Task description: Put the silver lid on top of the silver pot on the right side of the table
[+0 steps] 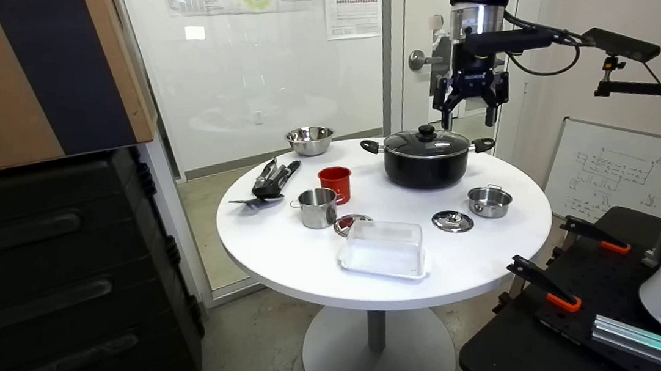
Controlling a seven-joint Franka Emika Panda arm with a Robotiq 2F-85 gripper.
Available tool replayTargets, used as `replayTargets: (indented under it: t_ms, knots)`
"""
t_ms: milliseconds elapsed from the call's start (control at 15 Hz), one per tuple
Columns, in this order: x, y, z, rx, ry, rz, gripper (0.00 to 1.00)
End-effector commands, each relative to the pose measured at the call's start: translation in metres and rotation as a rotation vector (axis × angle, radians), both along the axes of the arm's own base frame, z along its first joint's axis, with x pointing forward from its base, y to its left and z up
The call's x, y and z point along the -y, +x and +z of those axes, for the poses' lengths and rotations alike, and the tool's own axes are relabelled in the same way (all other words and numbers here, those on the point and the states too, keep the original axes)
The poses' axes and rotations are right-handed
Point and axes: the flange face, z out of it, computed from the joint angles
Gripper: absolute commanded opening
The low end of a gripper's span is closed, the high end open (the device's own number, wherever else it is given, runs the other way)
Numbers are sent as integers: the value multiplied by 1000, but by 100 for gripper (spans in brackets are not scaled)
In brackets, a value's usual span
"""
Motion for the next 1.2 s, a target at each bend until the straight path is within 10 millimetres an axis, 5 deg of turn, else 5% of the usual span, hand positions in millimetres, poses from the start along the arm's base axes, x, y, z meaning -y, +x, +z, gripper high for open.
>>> replayTargets:
  t_ms: [0, 533, 1133]
  knots:
    - [9, -11, -33, 12, 31, -130, 100]
    - [14, -21, -107, 46, 4, -298, 100]
    - [4, -1, -160, 56, -12, -330, 100]
